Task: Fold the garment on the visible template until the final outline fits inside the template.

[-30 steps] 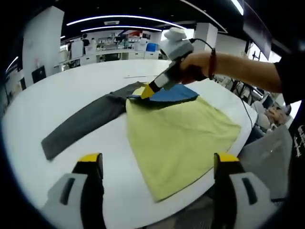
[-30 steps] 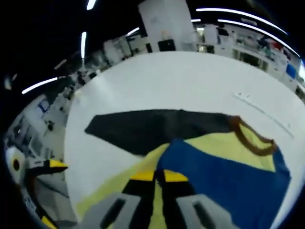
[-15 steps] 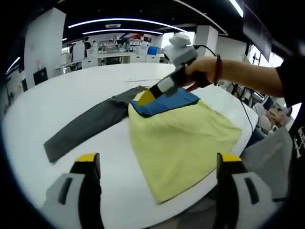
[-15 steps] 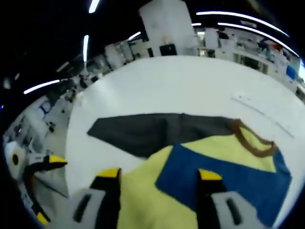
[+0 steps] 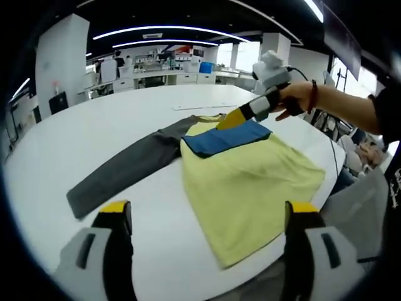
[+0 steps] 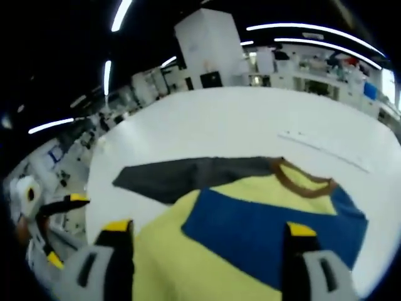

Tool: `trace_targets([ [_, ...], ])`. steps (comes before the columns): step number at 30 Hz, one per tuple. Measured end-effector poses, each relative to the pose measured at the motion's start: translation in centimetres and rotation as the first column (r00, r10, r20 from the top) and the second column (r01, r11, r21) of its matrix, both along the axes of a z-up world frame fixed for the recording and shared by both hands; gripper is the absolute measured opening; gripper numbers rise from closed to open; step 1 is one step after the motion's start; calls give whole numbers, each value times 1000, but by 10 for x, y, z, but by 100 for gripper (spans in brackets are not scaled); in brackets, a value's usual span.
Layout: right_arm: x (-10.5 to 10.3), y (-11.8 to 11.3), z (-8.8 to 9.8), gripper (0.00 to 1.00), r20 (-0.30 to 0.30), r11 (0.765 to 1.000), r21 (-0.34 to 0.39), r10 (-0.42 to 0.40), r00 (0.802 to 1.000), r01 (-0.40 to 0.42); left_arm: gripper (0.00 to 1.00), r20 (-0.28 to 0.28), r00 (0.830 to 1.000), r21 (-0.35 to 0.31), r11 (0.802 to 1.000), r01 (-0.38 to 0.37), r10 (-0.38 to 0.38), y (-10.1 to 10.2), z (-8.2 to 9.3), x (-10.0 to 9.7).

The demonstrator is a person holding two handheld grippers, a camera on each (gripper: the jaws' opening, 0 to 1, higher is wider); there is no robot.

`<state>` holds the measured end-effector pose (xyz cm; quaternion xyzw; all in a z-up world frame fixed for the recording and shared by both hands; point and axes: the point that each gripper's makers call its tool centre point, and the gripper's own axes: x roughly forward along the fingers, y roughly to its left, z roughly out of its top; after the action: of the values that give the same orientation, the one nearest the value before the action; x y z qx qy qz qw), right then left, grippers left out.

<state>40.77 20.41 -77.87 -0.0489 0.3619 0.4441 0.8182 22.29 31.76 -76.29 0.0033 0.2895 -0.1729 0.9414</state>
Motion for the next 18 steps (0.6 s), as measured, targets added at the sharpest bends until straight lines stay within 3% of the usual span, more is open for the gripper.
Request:
trace_targets([
  [9,19,-65,3,98,24,995,0,-105,994,105,99,2,1000,25,1000,-15,14,13,0,7],
  [13,29,-101,4,83,46,983,-4,-181,982,181,99,-5,999,35,999,-33,33,24,-1,12],
  [18,35,-134,0,80,60,972,-6,-235,970,236,99,4,998,37,997,-66,66,40,-1,19],
])
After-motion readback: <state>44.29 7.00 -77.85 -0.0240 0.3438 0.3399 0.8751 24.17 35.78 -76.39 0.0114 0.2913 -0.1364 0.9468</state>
